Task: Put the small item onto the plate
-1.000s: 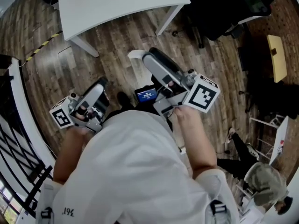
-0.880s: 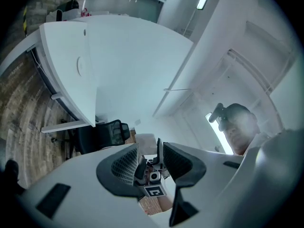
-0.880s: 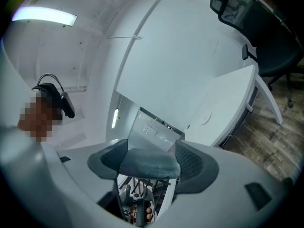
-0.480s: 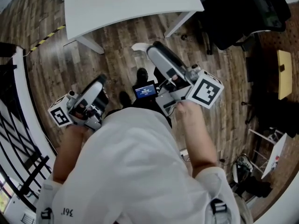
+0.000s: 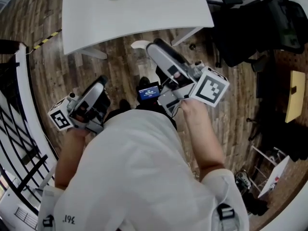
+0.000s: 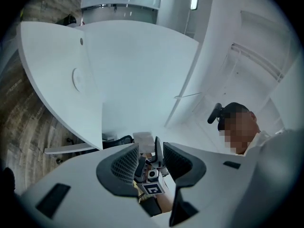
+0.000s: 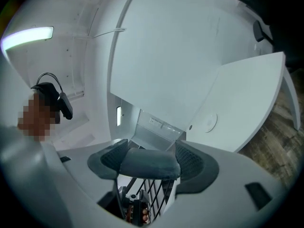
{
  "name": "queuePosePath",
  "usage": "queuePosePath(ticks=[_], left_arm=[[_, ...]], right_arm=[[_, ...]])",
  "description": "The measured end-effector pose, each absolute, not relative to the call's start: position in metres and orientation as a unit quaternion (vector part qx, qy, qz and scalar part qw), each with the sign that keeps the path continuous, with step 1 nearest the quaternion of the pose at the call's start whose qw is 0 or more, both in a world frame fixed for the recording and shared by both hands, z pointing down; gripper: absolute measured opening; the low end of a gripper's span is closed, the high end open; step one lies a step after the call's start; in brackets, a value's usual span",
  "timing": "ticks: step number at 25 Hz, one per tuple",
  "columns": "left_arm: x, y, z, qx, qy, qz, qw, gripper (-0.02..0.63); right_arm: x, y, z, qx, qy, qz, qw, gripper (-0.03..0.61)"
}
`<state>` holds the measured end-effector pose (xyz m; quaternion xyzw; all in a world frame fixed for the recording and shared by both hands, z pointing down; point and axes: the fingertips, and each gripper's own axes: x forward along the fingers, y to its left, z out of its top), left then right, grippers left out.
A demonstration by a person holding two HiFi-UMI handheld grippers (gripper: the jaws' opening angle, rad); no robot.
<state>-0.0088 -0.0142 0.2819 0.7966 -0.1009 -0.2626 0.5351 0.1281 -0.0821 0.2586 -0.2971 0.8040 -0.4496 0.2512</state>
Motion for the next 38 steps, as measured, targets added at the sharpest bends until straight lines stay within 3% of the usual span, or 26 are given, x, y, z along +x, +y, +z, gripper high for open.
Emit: queuePosePath(ticks=[11, 22, 28, 38], left_arm=[[-0.002, -0.065, 0.284, 0.787, -0.143, -0.278, 0.532, 0.161], [-0.061, -0.123, 0.294, 0.787, -0.109, -0.267, 0.545, 0.161], [-0.126, -0.171, 0.303, 0.797, -0.094, -0.248, 0.543, 0.161], [-0.127, -0.181, 0.290, 0.808, -0.081, -0.241, 0.532, 0.161]], right_arm=[[0.133, -0.139, 0.278, -0.259, 0.812, -0.467, 0.237, 0.308], [0.065, -0.186, 0.278, -0.302, 0.803, -0.468, 0.211, 0.308], [0.000, -0.226, 0.287, -0.330, 0.794, -0.468, 0.205, 0.308], [0.008, -0.222, 0.284, -0.361, 0.787, -0.458, 0.200, 0.308]])
